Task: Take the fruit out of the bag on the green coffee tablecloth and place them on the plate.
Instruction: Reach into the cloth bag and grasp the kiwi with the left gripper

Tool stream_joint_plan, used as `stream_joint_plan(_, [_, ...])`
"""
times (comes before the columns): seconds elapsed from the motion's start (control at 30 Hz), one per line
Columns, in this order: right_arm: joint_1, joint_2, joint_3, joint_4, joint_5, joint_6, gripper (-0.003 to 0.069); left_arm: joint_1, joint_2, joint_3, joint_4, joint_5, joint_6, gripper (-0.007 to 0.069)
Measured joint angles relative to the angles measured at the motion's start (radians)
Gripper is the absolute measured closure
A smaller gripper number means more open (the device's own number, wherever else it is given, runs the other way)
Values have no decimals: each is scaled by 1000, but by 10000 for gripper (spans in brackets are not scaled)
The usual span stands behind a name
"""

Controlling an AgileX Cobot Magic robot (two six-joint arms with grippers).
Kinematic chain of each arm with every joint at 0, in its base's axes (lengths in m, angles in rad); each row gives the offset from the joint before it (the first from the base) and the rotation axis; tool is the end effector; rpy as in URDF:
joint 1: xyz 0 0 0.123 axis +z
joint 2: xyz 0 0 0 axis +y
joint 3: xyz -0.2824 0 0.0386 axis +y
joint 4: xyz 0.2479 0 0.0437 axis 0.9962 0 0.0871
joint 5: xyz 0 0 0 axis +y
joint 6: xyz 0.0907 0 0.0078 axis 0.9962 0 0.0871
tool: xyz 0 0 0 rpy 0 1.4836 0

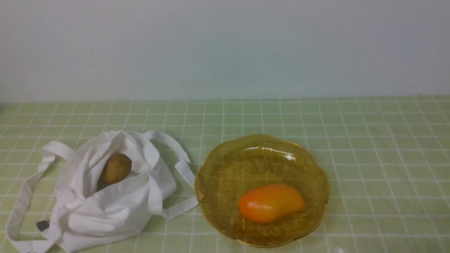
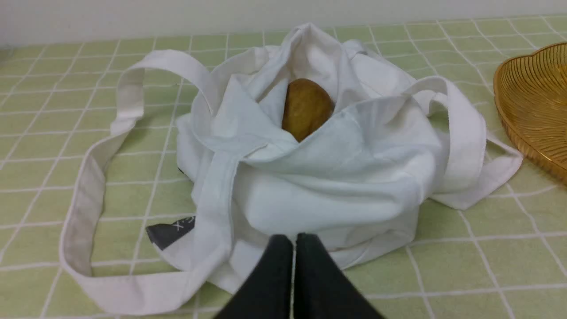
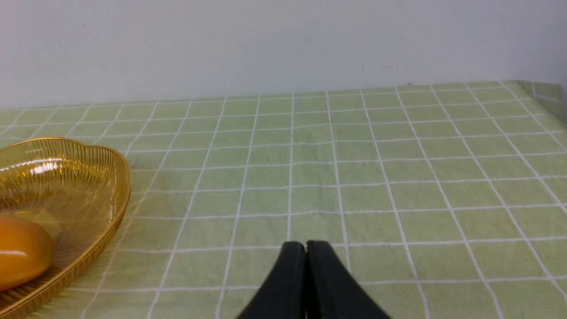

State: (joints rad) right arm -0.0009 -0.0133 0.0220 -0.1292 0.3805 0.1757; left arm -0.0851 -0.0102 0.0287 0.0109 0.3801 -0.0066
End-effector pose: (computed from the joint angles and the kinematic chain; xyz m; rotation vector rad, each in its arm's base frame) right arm 0.0522 -0.0044 0.1725 0.0859 1.8676 -0.0070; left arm 0.0523 -0.0041 0.1698 0.0806 1.8808 -0.0521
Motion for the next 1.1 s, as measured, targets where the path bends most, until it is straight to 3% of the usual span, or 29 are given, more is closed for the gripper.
stream_joint_plan(0.83, [0, 0, 0, 0, 0, 0, 669, 0, 0, -1, 53, 0, -7, 632])
stream_joint_plan(0.9, [0, 0, 0, 0, 0, 0, 669, 0, 0, 0, 6, -21, -44, 632])
stream_joint_plan(1.1, [0, 0, 0, 0, 0, 0, 669, 0, 0, 0, -307, -189, -228, 632])
